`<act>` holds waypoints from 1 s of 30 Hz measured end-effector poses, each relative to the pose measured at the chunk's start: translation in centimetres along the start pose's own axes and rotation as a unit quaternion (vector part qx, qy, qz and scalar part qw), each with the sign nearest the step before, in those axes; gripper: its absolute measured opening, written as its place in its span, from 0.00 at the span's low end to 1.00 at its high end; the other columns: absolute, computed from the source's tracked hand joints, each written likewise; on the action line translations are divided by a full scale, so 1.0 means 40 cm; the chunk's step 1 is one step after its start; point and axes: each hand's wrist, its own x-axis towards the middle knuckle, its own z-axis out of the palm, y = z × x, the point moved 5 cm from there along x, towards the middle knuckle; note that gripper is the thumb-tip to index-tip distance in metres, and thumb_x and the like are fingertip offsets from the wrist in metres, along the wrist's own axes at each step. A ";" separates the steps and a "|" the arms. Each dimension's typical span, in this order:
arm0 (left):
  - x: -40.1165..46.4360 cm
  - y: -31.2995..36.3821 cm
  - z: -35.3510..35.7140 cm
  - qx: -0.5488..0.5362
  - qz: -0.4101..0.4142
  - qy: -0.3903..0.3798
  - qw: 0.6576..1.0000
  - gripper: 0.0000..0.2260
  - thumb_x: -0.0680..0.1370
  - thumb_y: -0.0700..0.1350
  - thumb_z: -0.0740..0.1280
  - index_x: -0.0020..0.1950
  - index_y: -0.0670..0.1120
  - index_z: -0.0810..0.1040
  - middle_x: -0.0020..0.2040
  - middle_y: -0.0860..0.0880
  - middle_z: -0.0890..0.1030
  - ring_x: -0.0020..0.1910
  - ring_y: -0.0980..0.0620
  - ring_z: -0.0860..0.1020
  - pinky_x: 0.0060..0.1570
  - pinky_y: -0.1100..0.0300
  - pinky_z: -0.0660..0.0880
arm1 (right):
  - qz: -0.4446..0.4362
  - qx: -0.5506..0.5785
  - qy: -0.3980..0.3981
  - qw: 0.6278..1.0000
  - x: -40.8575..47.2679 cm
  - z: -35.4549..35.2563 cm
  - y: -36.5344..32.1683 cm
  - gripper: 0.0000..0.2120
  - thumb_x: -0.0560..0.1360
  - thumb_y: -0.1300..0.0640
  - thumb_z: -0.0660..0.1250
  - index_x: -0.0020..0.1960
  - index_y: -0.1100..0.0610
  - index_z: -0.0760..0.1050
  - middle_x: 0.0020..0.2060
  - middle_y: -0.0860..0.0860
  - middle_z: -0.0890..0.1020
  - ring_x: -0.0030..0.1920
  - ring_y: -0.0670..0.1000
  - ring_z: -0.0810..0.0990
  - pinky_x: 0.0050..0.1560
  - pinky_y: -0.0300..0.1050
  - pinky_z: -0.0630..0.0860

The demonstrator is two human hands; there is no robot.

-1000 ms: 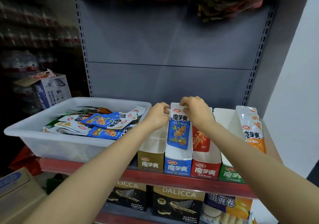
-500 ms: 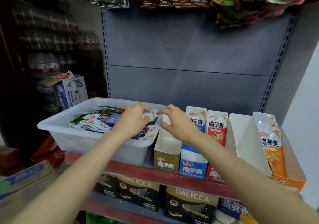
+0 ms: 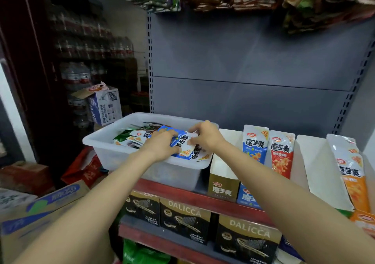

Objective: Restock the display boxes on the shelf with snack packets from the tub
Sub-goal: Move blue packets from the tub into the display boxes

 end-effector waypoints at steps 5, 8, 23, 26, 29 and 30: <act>-0.025 0.030 -0.068 -0.017 0.043 0.146 0.988 0.34 0.74 0.49 0.70 0.75 0.55 0.57 0.76 0.48 0.59 0.72 0.45 0.58 0.70 0.50 0.60 | -0.049 0.153 0.129 0.979 -0.045 -0.100 -0.029 0.06 0.71 0.66 0.69 0.45 0.59 0.81 0.36 0.48 0.80 0.39 0.48 0.76 0.43 0.38 0.73; -0.017 0.050 -0.087 -0.035 0.064 0.162 0.984 0.21 0.74 0.52 0.70 0.66 0.55 0.71 0.63 0.48 0.77 0.64 0.47 0.72 0.61 0.50 0.69 | -0.075 0.246 0.145 0.956 -0.086 -0.169 -0.025 0.08 0.71 0.68 0.68 0.41 0.56 0.79 0.34 0.48 0.81 0.37 0.47 0.78 0.41 0.45 0.76; 0.001 0.372 0.047 -0.253 0.116 0.035 0.960 0.13 0.75 0.39 0.68 0.60 0.40 0.76 0.57 0.44 0.79 0.52 0.48 0.79 0.51 0.59 0.72 | 0.035 0.237 0.297 0.924 -0.226 -0.408 0.261 0.04 0.76 0.65 0.65 0.44 0.64 0.76 0.41 0.59 0.81 0.41 0.56 0.82 0.38 0.46 0.81; 0.016 0.391 0.072 -0.259 0.074 0.028 0.963 0.16 0.77 0.39 0.67 0.65 0.42 0.73 0.62 0.46 0.77 0.57 0.49 0.76 0.55 0.60 0.71 | 0.034 0.183 0.300 0.936 -0.232 -0.412 0.284 0.05 0.77 0.63 0.65 0.49 0.64 0.77 0.44 0.56 0.83 0.43 0.53 0.83 0.43 0.50 0.82; 0.028 0.401 0.098 -0.235 0.050 0.027 0.970 0.19 0.77 0.41 0.66 0.68 0.42 0.71 0.65 0.45 0.75 0.62 0.48 0.74 0.59 0.57 0.70 | 0.025 0.146 0.284 0.947 -0.221 -0.394 0.290 0.07 0.77 0.61 0.65 0.51 0.64 0.77 0.46 0.55 0.83 0.45 0.51 0.83 0.41 0.46 0.81; 0.030 0.403 0.106 -0.227 0.044 0.022 0.973 0.19 0.77 0.42 0.67 0.68 0.42 0.71 0.65 0.45 0.74 0.62 0.48 0.74 0.58 0.57 0.70 | 0.018 0.125 0.276 0.953 -0.216 -0.384 0.291 0.06 0.77 0.61 0.65 0.52 0.63 0.77 0.47 0.55 0.83 0.45 0.51 0.82 0.40 0.44 0.81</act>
